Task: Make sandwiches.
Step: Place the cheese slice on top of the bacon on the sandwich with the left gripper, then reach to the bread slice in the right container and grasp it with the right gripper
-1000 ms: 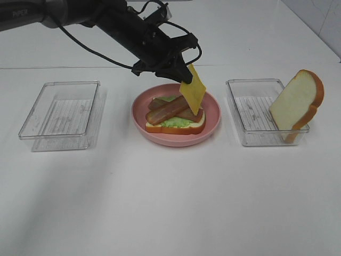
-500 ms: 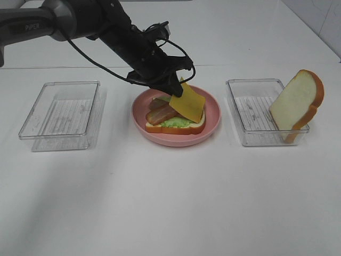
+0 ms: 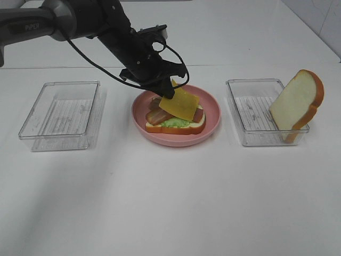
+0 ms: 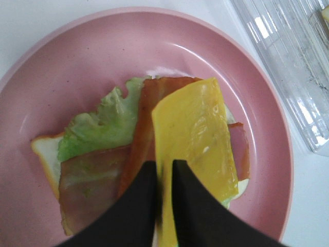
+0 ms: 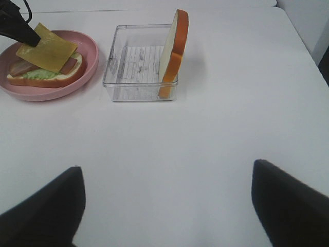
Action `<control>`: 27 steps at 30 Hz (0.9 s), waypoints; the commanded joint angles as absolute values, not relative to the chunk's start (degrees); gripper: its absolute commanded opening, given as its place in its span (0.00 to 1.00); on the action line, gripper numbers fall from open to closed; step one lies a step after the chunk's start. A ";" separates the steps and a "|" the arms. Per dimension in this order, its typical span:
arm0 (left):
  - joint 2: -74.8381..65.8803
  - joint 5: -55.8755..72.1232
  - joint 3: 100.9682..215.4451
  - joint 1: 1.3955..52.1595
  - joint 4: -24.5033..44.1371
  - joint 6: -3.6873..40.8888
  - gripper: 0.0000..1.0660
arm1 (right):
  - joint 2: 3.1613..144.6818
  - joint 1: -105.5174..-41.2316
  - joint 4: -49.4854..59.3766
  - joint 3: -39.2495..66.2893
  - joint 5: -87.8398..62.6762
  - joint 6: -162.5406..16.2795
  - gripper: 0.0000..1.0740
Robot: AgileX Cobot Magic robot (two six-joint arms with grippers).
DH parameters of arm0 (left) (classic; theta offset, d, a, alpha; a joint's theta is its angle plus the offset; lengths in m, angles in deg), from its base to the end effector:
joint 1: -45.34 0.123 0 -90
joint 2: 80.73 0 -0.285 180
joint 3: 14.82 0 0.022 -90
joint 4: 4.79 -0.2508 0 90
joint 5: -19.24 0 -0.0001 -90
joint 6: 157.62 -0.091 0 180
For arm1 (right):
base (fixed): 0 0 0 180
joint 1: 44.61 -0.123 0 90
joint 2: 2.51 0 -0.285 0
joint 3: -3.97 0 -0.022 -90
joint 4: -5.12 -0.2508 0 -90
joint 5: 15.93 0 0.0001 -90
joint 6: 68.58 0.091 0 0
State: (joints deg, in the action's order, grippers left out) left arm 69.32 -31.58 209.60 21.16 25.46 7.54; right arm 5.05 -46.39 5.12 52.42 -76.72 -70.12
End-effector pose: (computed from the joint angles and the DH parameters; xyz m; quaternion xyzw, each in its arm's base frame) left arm 0.4719 -0.2509 0.1447 0.2024 0.9309 -0.2469 0.1775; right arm -0.0057 -0.0002 0.2778 -0.0247 0.8514 0.0011 0.5240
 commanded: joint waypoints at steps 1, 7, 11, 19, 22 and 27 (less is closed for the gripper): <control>68.23 -31.81 209.72 20.88 24.26 8.06 0.44 | 3.85 -46.39 5.12 52.48 -76.09 -70.64 0.79; 65.54 -32.21 209.77 20.88 20.19 11.55 0.95 | 3.85 -46.39 5.12 52.48 -76.09 -70.64 0.79; 60.78 -34.91 209.77 20.88 16.69 12.76 0.95 | 3.85 -46.39 5.12 52.48 -76.09 -70.64 0.79; 52.30 -47.11 209.77 23.63 7.30 16.08 0.95 | 3.85 -46.39 5.12 52.48 -76.09 -70.64 0.79; 50.41 -52.55 209.77 27.47 0.48 19.35 0.95 | 3.85 -46.39 5.12 52.48 -76.09 -70.64 0.79; 48.12 -53.81 209.60 36.92 -1.99 19.29 0.94 | 3.85 -46.39 5.12 52.48 -76.09 -70.64 0.79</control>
